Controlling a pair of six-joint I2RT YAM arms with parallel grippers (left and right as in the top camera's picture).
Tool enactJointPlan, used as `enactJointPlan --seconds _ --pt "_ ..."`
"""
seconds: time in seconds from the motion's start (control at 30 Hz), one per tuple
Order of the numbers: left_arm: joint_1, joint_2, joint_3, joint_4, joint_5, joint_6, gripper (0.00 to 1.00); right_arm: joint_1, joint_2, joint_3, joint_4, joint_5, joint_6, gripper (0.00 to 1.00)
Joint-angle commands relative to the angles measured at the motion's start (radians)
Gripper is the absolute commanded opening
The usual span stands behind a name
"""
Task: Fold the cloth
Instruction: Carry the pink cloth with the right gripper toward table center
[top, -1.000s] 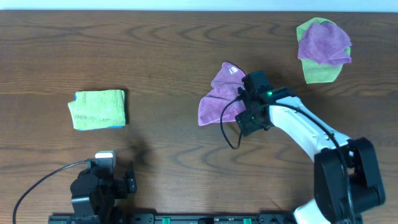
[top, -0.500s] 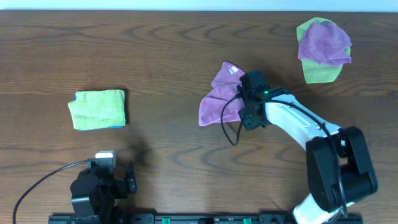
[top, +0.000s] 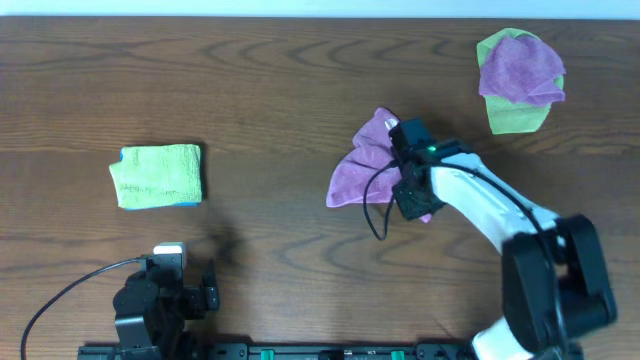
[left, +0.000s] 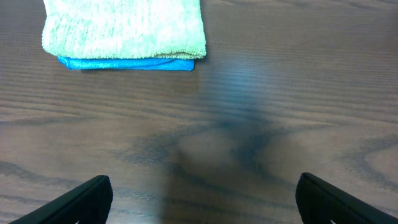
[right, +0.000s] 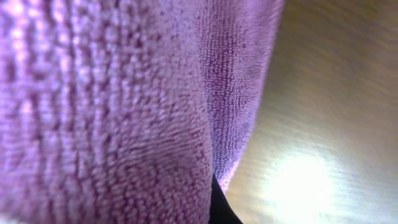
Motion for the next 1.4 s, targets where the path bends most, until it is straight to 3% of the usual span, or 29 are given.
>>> enactJointPlan --seconds 0.0,0.33,0.6,0.73,1.0,1.37 --pt "-0.004 -0.006 -0.011 -0.012 -0.006 0.024 0.95 -0.001 -0.109 0.019 -0.046 0.030 0.058 0.01" --pt "-0.004 -0.006 -0.011 0.011 -0.006 0.002 0.95 -0.002 -0.351 0.019 -0.121 0.165 0.140 0.03" --pt "-0.004 -0.006 -0.011 0.047 -0.006 -0.059 0.95 -0.012 -0.354 0.019 -0.016 0.182 0.139 0.07" --pt "-0.004 -0.006 -0.011 0.047 -0.006 -0.059 0.95 -0.020 -0.352 0.019 0.124 0.178 0.130 0.07" --pt "-0.004 -0.006 -0.011 0.047 0.001 -0.064 0.95 -0.019 -0.209 0.019 0.417 0.050 0.109 0.08" --pt "-0.004 -0.006 -0.011 0.047 0.001 -0.104 0.95 0.087 0.021 0.019 0.640 -0.179 0.151 0.01"
